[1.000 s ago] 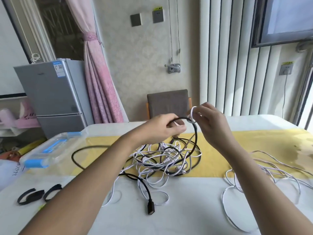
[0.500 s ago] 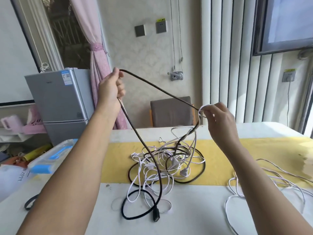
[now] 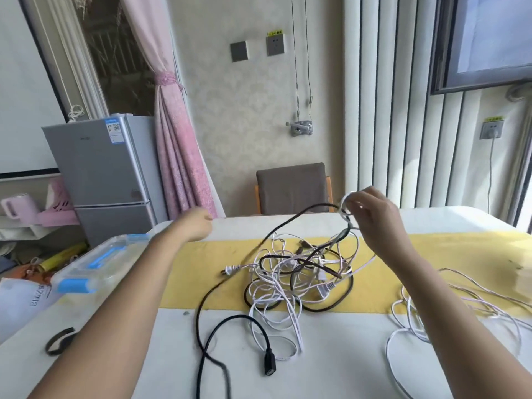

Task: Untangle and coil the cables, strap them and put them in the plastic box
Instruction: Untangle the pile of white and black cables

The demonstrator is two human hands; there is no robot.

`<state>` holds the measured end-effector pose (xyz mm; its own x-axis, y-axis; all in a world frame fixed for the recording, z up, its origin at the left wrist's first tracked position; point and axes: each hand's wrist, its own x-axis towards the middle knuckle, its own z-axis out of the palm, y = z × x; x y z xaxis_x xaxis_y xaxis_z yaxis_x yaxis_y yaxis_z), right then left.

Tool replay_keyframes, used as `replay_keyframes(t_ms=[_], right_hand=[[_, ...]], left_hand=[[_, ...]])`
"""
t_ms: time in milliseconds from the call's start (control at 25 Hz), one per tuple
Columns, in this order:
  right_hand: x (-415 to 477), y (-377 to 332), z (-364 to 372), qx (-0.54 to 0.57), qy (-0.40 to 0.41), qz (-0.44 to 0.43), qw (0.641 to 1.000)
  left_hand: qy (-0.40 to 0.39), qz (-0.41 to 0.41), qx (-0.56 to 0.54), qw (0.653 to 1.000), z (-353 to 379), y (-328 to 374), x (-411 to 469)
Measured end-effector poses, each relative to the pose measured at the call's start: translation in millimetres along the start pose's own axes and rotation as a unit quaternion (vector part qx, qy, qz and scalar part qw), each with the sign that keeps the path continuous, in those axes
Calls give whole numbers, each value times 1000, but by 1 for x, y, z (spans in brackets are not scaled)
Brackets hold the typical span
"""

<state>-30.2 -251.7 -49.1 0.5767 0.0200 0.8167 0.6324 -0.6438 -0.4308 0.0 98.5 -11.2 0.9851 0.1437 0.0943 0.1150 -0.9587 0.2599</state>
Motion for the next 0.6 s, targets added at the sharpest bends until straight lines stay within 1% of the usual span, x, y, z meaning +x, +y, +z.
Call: replay_keyframes(t_ms=[40, 80, 120, 160, 200, 240, 360, 400, 440, 480, 520, 560, 600], right_hand=[[-1, -7, 2, 12, -17, -8, 1000], [-1, -15, 4, 27, -30, -12, 999], [-1, -21, 5, 40, -39, -17, 998], [-1, -26, 5, 49, -42, -24, 998], [-1, -30, 5, 55, -42, -29, 997], [-2, -31, 4, 62, -40, -32, 997], [-4, -29, 3, 49, -22, -36, 998], [-5, -25, 4, 35, -13, -33, 999], [-5, -20, 5, 24, -4, -24, 999], [-3, -16, 7, 18, 4, -11, 1000], [-1, -12, 8, 8, 14, 1, 1000], [3, -10, 9, -9, 28, 14, 999], [9, -8, 10, -27, 44, 29, 998]], left_hand=[[4, 81, -90, 993, 4, 26, -15], [-8, 160, -175, 971, 5, 59, -36], [-36, 220, -233, 947, 6, 91, -54], [-74, 264, -258, 926, 10, 117, -67], [-94, 296, -259, 915, 17, 136, -75], [-89, 305, -254, 914, 23, 147, -78], [-19, 299, -185, 936, 13, 153, -67], [-10, 306, -171, 936, 3, 152, -63], [-7, 317, -179, 931, -11, 151, -61], [4, 320, -204, 925, -25, 149, -57], [31, 308, -241, 920, -40, 146, -53], [71, 283, -289, 912, -55, 143, -48], [114, 252, -355, 893, -69, 139, -43]])
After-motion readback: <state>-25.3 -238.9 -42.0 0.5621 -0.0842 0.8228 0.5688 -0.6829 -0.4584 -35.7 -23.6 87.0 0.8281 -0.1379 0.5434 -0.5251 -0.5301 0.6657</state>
